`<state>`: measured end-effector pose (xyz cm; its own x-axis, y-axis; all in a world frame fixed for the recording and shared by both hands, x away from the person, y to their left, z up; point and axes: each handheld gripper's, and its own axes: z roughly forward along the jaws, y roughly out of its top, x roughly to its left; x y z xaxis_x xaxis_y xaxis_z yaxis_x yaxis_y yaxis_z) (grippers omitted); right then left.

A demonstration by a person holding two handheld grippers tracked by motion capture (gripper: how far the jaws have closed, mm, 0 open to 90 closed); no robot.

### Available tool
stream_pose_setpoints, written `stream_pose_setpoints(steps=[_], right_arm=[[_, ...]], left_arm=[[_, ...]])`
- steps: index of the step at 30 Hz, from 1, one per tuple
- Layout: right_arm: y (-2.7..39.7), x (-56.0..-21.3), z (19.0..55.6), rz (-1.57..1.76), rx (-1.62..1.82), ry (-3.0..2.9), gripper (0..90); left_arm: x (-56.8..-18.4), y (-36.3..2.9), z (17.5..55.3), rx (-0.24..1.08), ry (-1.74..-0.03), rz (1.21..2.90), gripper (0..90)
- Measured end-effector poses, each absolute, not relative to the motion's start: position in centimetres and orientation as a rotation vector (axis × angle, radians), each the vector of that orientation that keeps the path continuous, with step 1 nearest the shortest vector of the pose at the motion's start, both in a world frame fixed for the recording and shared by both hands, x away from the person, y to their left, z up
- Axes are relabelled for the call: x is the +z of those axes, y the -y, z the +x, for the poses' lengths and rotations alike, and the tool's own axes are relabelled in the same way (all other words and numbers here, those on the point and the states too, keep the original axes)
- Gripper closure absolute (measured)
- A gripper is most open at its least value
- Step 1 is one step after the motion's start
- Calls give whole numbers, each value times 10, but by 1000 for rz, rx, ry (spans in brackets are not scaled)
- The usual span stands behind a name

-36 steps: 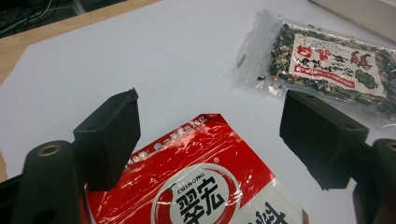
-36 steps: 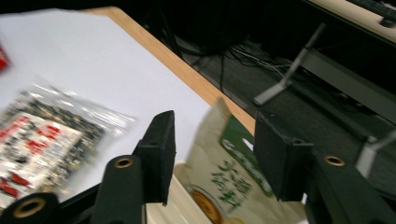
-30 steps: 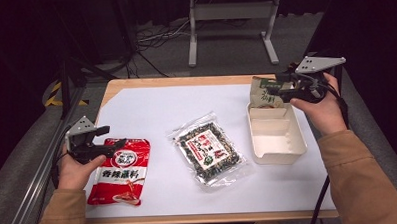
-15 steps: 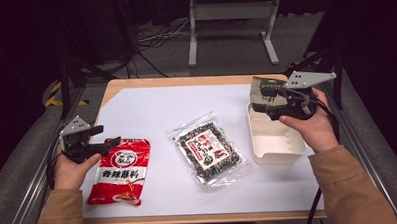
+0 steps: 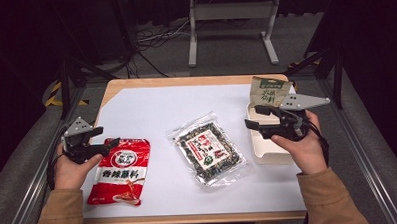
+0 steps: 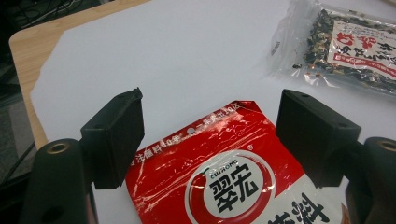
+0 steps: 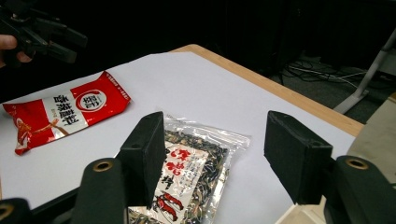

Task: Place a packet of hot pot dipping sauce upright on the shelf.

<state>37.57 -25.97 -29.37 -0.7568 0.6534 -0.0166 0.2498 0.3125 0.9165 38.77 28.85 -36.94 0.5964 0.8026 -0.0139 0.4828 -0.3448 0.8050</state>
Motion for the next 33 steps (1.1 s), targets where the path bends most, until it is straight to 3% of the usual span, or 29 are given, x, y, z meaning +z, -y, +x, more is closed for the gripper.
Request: stream_pose_setpoints(steps=[11, 33], right_arm=[[244, -310, 374, 799, 1436, -2254, 388], [234, -330, 371, 800, 1364, -2322, 378]], left_arm=[[-375, -299, 390, 470, -993, 1998, 225], [-424, -323, 436, 433, -1159, 2043, 160]])
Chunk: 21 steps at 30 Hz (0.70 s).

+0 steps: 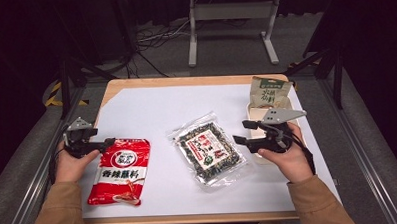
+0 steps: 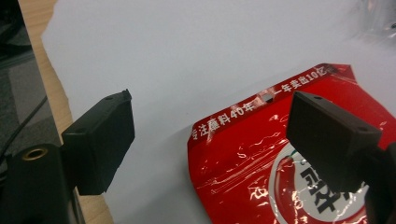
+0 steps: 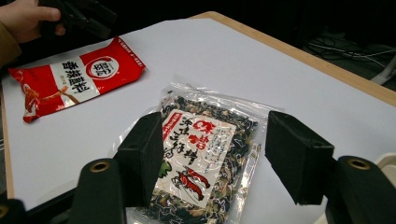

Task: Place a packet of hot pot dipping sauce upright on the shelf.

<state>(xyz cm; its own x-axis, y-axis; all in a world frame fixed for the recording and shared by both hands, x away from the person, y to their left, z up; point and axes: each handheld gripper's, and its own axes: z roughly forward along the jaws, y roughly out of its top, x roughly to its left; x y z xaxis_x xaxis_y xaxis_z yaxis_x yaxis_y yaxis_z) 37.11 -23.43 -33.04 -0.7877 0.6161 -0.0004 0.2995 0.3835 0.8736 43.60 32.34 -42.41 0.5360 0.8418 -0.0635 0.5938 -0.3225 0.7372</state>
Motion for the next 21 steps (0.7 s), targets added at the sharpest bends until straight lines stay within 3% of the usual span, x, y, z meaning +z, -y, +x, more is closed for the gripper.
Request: stream_pose_setpoints(steps=[12, 18, 21], right_arm=[[236, -338, 373, 828, 1344, -2330, 371], [235, -338, 374, 821, 1340, -2335, 370], [234, -339, 374, 820, 1338, -2338, 368]], left_arm=[[-437, -325, 446, 315, -1183, 2066, 174], [-445, -329, 450, 140, -1255, 2068, 223], [-444, -329, 448, 136, -1256, 2074, 289]])
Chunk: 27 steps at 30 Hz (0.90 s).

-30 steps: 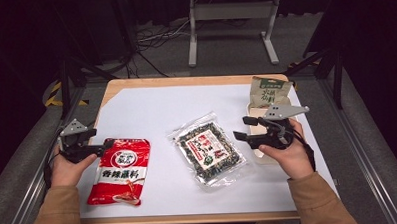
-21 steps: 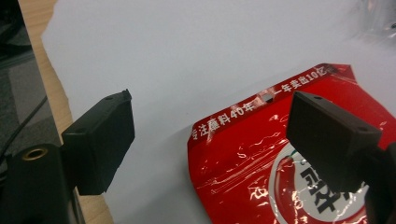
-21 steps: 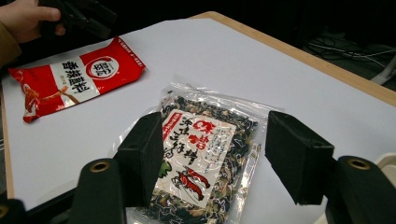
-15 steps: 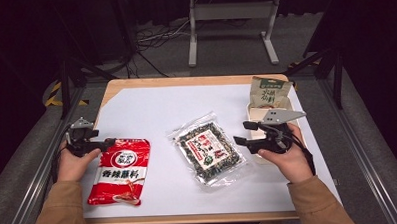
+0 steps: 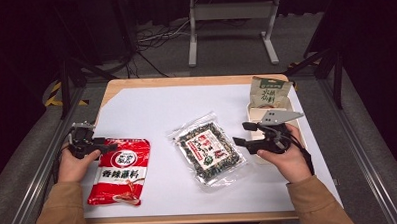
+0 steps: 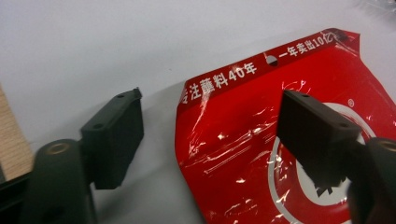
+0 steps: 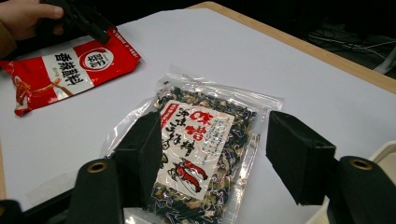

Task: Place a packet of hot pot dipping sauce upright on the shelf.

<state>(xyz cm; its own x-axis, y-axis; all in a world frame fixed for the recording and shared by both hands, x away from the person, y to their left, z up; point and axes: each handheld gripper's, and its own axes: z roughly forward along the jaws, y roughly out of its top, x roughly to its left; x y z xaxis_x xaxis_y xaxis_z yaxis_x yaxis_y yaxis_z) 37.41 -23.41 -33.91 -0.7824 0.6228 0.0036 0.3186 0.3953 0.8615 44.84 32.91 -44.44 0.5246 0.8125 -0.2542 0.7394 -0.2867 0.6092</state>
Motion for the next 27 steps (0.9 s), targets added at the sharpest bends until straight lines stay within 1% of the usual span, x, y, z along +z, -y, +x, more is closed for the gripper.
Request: stream_pose_setpoints(steps=[3, 8, 11, 16, 17, 18, 20, 22, 27], right_arm=[[233, -340, 374, 818, 1335, -2340, 365], [232, -340, 375, 818, 1336, -2344, 364], [233, -340, 375, 817, 1334, -2337, 363], [234, -341, 376, 822, 1336, -2339, 362], [234, -341, 376, 822, 1336, -2339, 362], [234, -341, 376, 822, 1336, -2340, 362], [233, -342, 376, 824, 1333, -2339, 362], [233, -343, 377, 826, 1330, -2340, 362], [232, -343, 376, 825, 1327, -2343, 362]], left_arm=[[-444, -324, 445, 174, -1226, 2116, 306], [-444, -321, 443, 167, -1180, 2133, 388], [-444, -319, 441, 208, -1128, 2152, 431], [-445, -319, 440, 216, -1126, 2145, 468], [-445, -319, 440, 216, -1126, 2145, 493], [-447, -318, 441, 236, -1127, 2160, 493], [-446, -318, 441, 276, -1146, 2171, 596], [-446, -318, 441, 304, -1151, 2181, 669], [-446, -316, 440, 352, -1150, 2201, 765]])
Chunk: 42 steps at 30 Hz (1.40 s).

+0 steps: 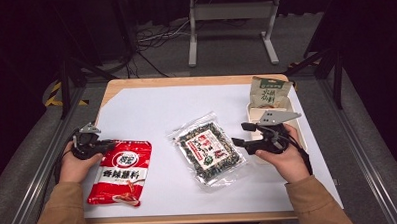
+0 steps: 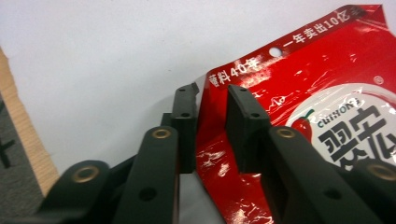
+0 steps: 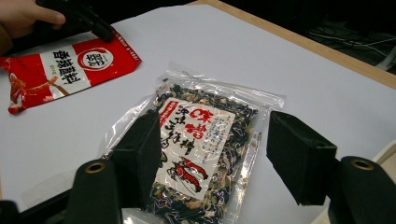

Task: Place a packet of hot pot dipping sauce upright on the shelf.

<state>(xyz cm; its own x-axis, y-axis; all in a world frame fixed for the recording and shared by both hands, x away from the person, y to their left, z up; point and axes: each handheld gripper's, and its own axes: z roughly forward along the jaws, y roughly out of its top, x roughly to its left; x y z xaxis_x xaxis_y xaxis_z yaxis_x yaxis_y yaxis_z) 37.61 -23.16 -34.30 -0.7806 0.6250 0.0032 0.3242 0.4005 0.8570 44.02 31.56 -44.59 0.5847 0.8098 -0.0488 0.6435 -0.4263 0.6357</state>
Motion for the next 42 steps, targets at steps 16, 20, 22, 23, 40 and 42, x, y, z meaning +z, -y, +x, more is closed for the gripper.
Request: stream_pose_setpoints(steps=[16, 20, 22, 23, 40, 42], right_arm=[[230, -342, 373, 728, 1367, -2358, 511], [227, -340, 372, 731, 1410, -2376, 512], [223, -339, 370, 713, 1414, -2375, 496], [221, -338, 370, 707, 1413, -2382, 488], [191, -313, 369, 581, 1394, -2411, 475], [185, -309, 368, 558, 1401, -2419, 473]], left_arm=[[-431, -310, 433, 390, -1128, 2229, 900], [-415, -310, 426, 385, -1090, 2193, 900], [-402, -306, 420, 407, -1063, 2190, 900], [-399, -305, 418, 410, -1056, 2188, 900], [-322, -291, 366, 606, -868, 1989, 900], [-317, -288, 361, 620, -857, 1971, 900]])
